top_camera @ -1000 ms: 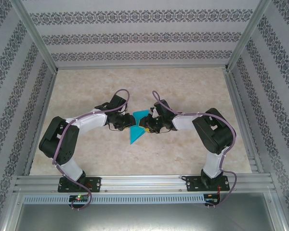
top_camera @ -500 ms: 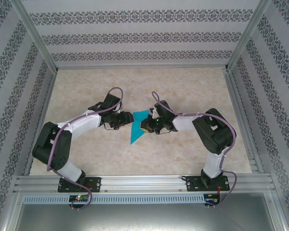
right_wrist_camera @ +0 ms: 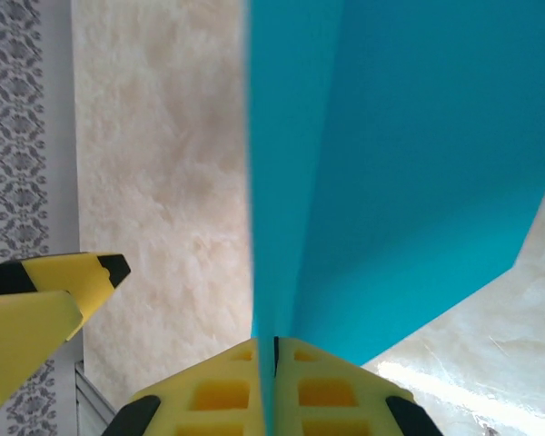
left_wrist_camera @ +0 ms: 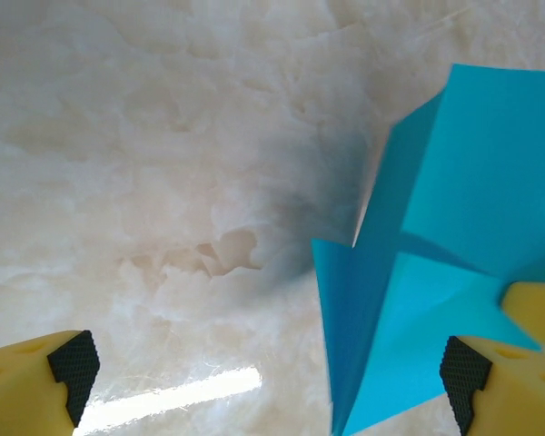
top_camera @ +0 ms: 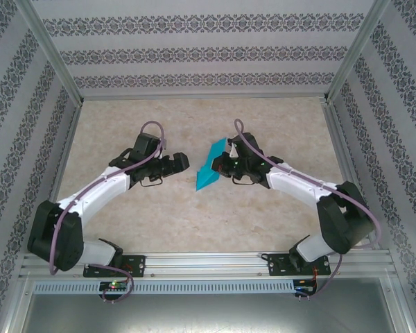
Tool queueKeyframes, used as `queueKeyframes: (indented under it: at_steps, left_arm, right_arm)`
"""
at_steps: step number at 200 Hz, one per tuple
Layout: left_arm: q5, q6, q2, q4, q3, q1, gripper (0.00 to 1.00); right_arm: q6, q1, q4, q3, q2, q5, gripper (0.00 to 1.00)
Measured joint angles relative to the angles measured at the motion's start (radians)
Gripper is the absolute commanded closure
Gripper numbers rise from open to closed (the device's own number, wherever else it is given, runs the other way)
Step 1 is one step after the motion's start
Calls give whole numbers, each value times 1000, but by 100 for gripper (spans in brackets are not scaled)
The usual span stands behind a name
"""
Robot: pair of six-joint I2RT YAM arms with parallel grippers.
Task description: Fold a paper plane with a square sheet of paper (pick it up from the middle)
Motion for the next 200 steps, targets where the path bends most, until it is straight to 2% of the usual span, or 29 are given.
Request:
queueKeyframes:
  at_steps: [45, 78, 99, 144, 173, 200]
  left_arm:
    - [35, 56, -42, 95, -51, 0, 0]
    - [70, 109, -42, 221, -122, -10, 1]
    - [72, 160, -29, 307, -158, -51, 2]
    - [27, 284, 71, 451, -170, -166, 5]
    - [6, 349, 157, 497, -167, -198, 10]
    - [-3, 414, 232, 577, -174, -229, 11]
  right_arm:
    - [39, -5, -68, 7, -9, 88, 98]
    - [138, -5, -93, 11, 64, 124, 97]
    - [200, -4, -106, 11, 111, 137, 97]
    - [293, -5, -146, 20, 151, 148, 96]
    - [322, -6, -175, 34, 176, 147, 96]
    - [346, -25, -190, 36, 181, 132, 96]
